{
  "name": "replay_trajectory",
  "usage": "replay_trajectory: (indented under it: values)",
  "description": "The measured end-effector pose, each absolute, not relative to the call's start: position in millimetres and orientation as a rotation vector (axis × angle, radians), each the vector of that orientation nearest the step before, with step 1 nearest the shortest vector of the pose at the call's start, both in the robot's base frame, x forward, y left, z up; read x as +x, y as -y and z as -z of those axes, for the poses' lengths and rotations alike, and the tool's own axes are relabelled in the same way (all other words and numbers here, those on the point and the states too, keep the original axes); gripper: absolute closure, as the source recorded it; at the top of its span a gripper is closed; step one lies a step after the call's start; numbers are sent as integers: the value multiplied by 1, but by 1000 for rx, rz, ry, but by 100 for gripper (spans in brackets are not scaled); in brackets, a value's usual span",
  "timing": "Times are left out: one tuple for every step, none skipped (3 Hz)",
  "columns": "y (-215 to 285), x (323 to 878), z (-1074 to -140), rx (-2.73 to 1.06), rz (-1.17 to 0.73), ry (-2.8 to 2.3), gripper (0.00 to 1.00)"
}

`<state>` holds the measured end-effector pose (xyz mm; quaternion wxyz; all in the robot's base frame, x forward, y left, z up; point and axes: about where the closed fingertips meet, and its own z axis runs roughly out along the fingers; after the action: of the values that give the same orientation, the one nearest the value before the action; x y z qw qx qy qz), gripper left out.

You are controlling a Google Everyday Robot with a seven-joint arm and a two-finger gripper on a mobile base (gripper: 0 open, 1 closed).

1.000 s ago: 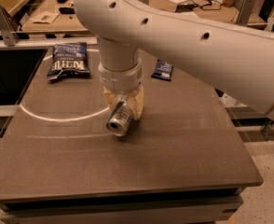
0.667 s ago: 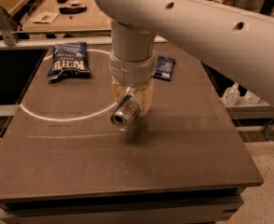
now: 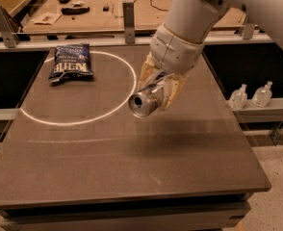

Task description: Place redbull can upright

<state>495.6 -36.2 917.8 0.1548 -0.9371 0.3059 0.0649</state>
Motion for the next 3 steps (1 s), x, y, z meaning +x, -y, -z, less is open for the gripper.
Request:
replay_trajectory:
  values:
    - [44,486,-933,-2499,-358,-903,100]
    - [38,479,-935,-2310,-582,-916,100]
    - [24,475,-935,-2178,-766,-903,100]
